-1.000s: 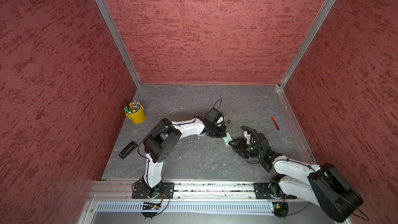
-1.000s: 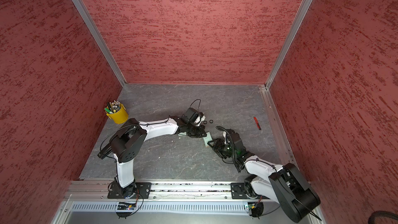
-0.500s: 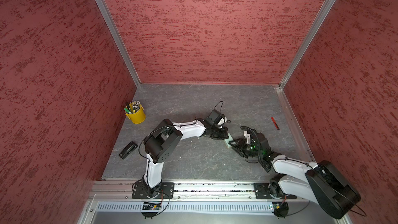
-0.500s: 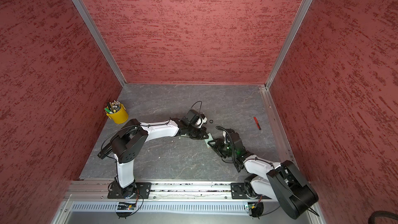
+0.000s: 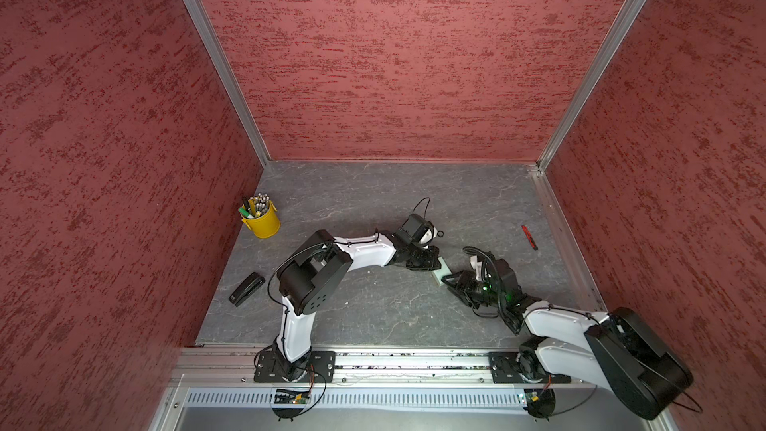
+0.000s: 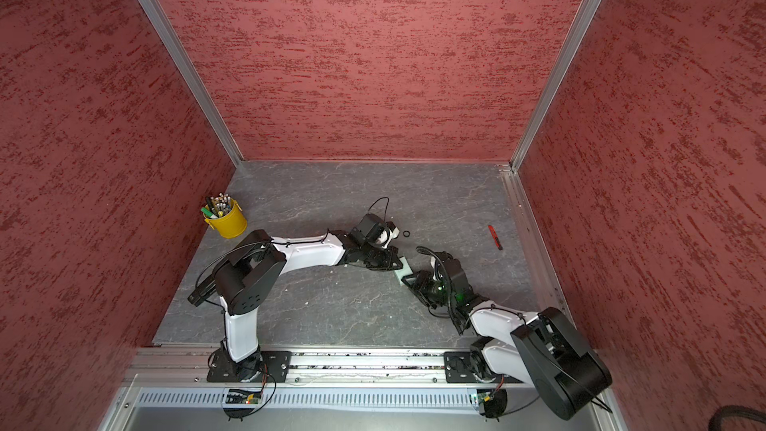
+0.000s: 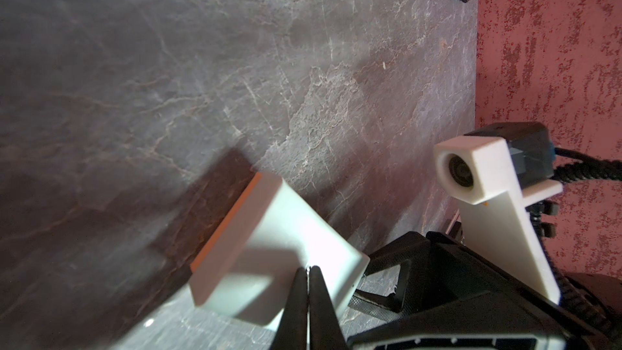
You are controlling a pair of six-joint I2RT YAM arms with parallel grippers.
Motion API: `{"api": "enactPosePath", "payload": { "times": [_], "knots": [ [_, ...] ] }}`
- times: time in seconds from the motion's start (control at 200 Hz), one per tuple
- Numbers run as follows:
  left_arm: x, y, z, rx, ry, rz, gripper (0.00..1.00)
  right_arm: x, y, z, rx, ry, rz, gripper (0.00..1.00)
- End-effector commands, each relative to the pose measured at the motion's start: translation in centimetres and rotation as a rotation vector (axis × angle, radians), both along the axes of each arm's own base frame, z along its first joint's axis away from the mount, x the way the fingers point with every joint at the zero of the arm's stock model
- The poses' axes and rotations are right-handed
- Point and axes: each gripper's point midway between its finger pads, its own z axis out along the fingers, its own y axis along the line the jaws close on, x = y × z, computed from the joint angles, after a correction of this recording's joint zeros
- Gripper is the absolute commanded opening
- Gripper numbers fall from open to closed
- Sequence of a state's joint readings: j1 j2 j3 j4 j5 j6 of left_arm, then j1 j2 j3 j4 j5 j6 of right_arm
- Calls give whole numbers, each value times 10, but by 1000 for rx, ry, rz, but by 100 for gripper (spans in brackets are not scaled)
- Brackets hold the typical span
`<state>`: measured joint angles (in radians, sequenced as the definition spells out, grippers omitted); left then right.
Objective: Take the rings out of the lift-off lid box
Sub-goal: Adjust the jewelry box at the center of the board.
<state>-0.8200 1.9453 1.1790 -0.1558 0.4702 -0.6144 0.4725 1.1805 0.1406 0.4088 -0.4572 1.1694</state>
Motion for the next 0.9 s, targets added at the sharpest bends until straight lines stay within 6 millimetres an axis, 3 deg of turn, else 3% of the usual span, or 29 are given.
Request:
{"api": "enactPosePath", "payload": {
  "times": [0.0,0.21,0.441,0.616,0.736,0.897],
  "knots": [
    [-14,14,-27,112,23,-10,7,5,-4,6,-93,-30,18,49],
    [-16,19,-32,230,-65,-38,7,19,-12,34,-222,-104,33,38],
    [-8,24,-34,234,-69,-24,7,17,-8,-2,-267,-50,96,29],
    [7,26,-34,218,-55,-31,10,22,-2,-2,-257,-63,116,29],
    [15,25,-22,192,-63,-36,11,28,1,9,-241,-87,109,32],
    [22,22,5,130,-58,-39,22,38,10,32,-212,-126,123,35]
  ]
}}
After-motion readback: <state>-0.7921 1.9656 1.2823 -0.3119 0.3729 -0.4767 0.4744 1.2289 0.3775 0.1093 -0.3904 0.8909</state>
